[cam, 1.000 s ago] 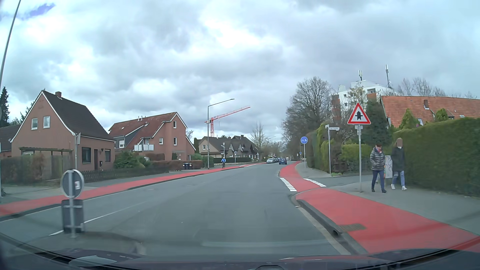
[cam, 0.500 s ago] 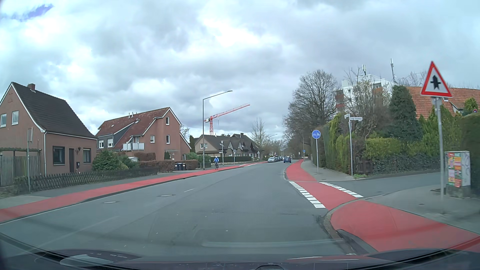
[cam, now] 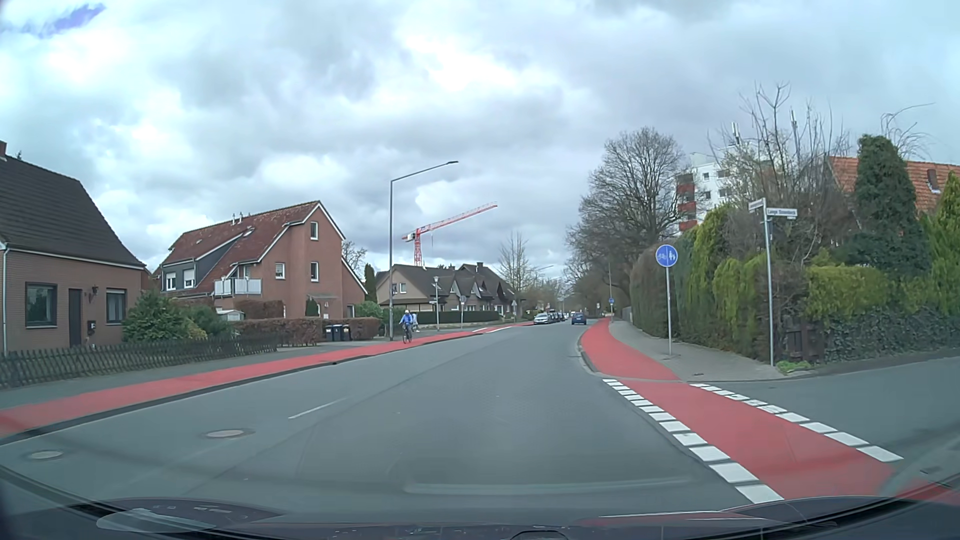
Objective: Follow the waypoints while adhering to traffic rules and regulations
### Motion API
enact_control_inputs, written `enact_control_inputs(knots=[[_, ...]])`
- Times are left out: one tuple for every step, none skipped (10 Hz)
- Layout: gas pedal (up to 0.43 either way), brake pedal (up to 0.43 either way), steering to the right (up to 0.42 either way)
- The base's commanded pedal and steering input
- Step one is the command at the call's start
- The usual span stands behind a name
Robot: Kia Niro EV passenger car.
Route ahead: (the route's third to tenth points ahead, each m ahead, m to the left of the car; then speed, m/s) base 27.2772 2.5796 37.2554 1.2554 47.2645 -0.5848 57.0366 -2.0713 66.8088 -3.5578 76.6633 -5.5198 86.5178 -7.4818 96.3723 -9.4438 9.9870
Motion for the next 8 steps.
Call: enact_control_inputs(knots=[[0.177,0.000,0.011],[0.177,0.000,0.012],[0.177,0.000,0.012],[0.169,0.000,0.012],[0.177,0.000,0.012],[0.177,0.000,0.012],[0.189,0.000,0.012],[0.189,0.000,0.012]])
